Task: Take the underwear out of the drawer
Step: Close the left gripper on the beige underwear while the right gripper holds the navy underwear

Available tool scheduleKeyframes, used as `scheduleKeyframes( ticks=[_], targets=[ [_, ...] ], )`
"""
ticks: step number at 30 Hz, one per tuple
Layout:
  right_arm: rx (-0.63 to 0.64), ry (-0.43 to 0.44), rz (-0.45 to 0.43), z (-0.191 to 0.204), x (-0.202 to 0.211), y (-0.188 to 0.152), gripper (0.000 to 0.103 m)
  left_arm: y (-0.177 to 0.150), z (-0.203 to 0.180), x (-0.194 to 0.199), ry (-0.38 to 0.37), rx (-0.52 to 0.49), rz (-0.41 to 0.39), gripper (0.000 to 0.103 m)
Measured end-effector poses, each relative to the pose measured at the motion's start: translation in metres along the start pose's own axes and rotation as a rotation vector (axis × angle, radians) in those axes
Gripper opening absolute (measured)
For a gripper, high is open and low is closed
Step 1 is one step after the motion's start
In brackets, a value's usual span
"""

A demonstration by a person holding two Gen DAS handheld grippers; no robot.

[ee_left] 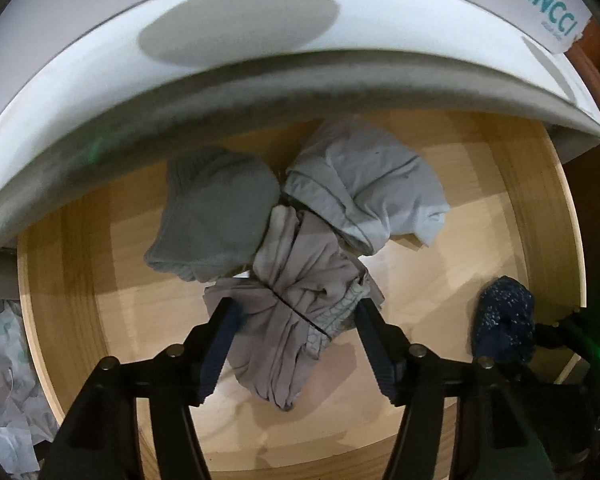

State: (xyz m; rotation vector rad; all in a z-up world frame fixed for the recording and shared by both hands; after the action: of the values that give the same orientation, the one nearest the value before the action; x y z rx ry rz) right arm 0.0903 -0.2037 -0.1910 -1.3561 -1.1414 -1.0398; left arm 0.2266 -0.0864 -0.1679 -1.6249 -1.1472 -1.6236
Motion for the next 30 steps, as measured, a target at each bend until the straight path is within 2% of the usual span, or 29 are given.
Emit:
scheduleKeyframes(
  ticks=[7,11,21,26,30],
  targets=[
    [0.001,0.000,0.000,0.000,0.001,0.000,0.033,0.001,0.005,-0.003,-0.015,0.041,0.017,0.065],
    [0.001,-0.001,0.000,0.000,0.001,0.000,0.033,0.000,0.008,-0.004,-0.004,0.040,0.040,0.063],
    [-0.002,-0.003,-0.001,0.001,0.002,0.001,0.033,-0.006,0.005,0.003,0.033,0.077,0.048,0.044],
    [0.000,-0.003,-0.002,0.001,0.003,0.001,0.033,-0.015,0.005,0.012,0.022,0.097,0.037,0.032],
    [0.000,-0.004,-0.003,0.001,0.003,0.003,0.033,-0.022,0.014,0.019,0.015,0.116,0.035,0.028]
  ],
)
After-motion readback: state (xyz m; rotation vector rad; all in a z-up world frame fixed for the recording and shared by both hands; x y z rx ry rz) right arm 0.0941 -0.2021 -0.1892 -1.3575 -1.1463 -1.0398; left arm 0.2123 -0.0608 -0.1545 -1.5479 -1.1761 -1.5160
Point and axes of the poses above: each gripper's, at about its wrist camera, not at the fingertips, and x roughly against the way its jaws point, z to its left, y to its top, the point moved 9 cm from there along -x, roughly the way its jaws point, and after that the axes turned 4 degrees about -y, right-handed, at the moved point
